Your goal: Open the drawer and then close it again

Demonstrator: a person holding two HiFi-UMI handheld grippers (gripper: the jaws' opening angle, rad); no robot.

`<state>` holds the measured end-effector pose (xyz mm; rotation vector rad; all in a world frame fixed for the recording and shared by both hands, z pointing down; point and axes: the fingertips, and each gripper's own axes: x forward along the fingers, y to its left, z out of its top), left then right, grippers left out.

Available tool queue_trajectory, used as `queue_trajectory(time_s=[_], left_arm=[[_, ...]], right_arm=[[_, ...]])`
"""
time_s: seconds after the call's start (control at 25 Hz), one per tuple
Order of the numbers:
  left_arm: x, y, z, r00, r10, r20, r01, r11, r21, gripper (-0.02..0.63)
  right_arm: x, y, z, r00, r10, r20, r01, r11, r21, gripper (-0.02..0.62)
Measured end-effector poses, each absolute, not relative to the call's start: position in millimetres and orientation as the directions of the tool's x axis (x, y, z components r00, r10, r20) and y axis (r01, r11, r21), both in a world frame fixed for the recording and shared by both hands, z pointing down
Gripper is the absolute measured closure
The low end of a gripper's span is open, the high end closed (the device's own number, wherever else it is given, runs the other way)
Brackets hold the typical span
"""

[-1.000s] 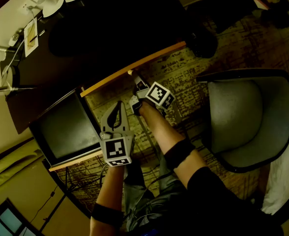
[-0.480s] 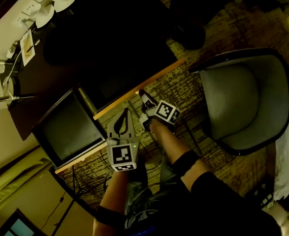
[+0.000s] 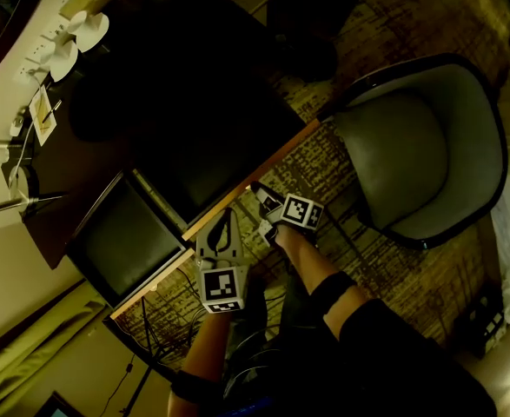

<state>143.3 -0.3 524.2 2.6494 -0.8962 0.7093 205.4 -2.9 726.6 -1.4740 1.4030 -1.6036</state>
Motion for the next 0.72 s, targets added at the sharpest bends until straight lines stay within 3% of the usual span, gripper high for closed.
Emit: queue_trajectory(time_s=[0.72], left_arm=[[158, 17, 524, 0.738, -0.429, 0.522, -0.531, -0.846, 0.055, 0.604]], right_arm=[[209, 26, 729, -0.277, -0.874, 0.399, -0.241, -0.338, -0.910, 0.525]])
